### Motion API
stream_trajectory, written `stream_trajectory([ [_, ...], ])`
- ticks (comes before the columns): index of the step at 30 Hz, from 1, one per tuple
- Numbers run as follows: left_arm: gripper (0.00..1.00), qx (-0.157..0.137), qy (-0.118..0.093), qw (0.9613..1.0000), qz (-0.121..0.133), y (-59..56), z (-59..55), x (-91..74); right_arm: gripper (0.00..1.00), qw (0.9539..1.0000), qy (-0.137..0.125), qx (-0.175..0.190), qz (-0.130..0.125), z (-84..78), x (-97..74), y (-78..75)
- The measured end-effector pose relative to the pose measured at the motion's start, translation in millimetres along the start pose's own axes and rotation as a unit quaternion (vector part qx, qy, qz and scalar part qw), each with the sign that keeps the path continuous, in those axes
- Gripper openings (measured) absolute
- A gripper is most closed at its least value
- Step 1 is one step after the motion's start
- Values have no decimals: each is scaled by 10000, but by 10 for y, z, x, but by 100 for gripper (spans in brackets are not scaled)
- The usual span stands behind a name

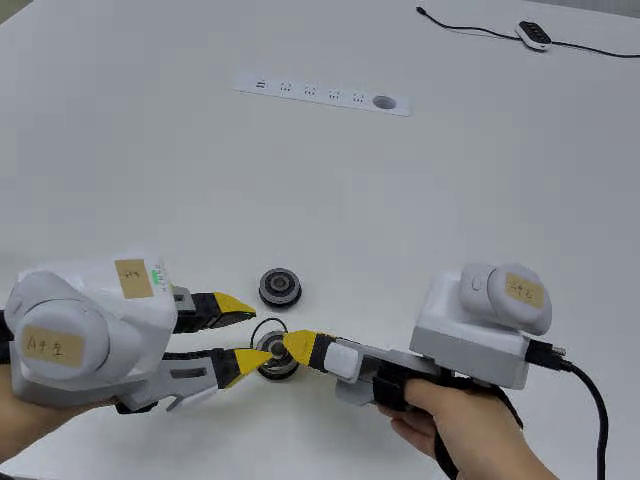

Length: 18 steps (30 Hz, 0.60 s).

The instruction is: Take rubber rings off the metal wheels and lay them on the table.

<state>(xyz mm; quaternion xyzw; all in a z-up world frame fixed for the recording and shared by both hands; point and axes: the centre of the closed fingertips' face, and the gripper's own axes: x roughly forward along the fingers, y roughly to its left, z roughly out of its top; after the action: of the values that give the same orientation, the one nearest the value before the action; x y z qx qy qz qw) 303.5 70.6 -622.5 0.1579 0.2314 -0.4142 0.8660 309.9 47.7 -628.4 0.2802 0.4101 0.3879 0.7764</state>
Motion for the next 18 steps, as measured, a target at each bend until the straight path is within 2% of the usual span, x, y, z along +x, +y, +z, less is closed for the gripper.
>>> stream_trajectory([
  [3,28,15,1,10000,64,15,6,-14,2,9999,-111,40,-11,62,-51,6],
  [7,33,-13,-45,9999,118,18,14,-36,2,9996,-225,82,-125,121,-114,-70],
  [13,35,-37,-98,9997,202,23,40,-56,2,9971,-477,185,-556,203,-287,-319],
  [18,35,-11,-115,9997,198,-3,51,-60,2,9943,-551,294,-859,197,-404,-519],
])
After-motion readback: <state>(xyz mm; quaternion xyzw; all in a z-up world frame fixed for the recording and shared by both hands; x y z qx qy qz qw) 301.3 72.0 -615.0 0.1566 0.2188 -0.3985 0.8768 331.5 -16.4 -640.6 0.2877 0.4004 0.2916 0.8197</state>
